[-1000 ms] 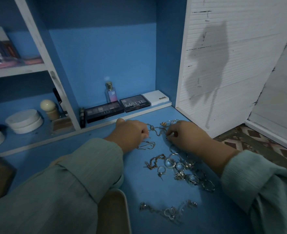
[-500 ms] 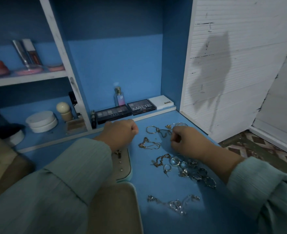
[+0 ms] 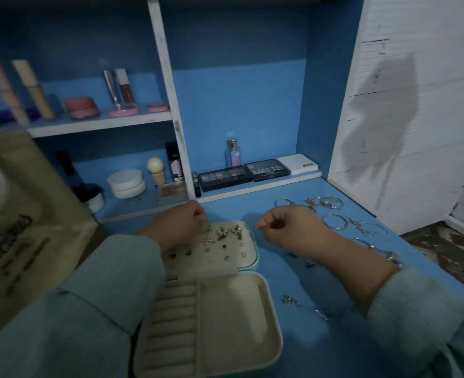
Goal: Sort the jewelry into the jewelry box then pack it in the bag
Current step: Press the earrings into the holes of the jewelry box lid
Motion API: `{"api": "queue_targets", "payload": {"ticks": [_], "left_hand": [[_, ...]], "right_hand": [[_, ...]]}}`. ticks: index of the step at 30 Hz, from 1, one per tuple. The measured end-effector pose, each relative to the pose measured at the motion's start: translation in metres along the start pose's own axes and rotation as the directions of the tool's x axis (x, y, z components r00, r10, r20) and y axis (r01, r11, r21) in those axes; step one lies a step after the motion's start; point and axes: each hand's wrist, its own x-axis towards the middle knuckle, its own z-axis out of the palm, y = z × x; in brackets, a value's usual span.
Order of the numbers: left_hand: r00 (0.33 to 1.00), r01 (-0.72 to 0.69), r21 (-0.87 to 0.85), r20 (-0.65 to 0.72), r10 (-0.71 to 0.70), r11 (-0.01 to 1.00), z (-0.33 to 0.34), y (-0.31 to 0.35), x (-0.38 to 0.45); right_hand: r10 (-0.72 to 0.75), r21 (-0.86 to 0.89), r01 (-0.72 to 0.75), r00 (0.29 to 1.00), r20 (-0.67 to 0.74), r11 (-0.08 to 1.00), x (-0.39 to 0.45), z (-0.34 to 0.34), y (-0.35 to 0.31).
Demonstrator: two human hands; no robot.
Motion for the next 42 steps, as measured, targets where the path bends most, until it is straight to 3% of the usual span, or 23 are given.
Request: {"api": "queue_targets", "payload": {"ticks": [5, 13, 21, 28, 32, 36, 42], "left_hand": [[0.999, 0.032, -0.123, -0.029, -0.036, 0.992, -0.003, -0.013, -0.012], [0.993, -0.027, -0.226, -0.117, 0.000, 0.974, 0.003, -0.020, -0.022], [0.982, -0.066, -0.305, -0.191, 0.007, 0.950, 0.002, -0.017, -0.029], [0.933, -0.146, -0.407, -0.361, -0.012, 0.902, -0.008, -0.010, -0.040], [0.889, -0.256, -0.519, -0.458, -0.013, 0.816, -0.006, -0.010, -0.048], [0.849, -0.377, -0.646, -0.527, -0.030, 0.664, 0.002, -0.012, -0.057], [0.786, -0.477, -0.666, -0.615, -0.060, 0.574, 0.008, -0.015, -0.060]], "right_hand": [[0.033, 0.152, -0.037, 0.999, 0.032, 0.988, 0.004, 0.026, -0.018], [0.086, 0.183, -0.083, 0.996, -0.005, 0.980, 0.008, 0.053, -0.027], [-0.121, 0.066, 0.123, 0.992, -0.022, 0.990, -0.006, 0.058, -0.029], [-0.362, -0.218, 0.334, 0.927, -0.101, 0.917, -0.012, 0.066, -0.016], [-0.410, -0.305, 0.350, 0.898, -0.161, 0.886, -0.018, 0.075, -0.018], [-0.384, -0.326, 0.314, 0.906, -0.179, 0.892, -0.022, 0.080, -0.021], [-0.342, -0.325, 0.272, 0.922, -0.182, 0.906, -0.024, 0.081, -0.026]]}}
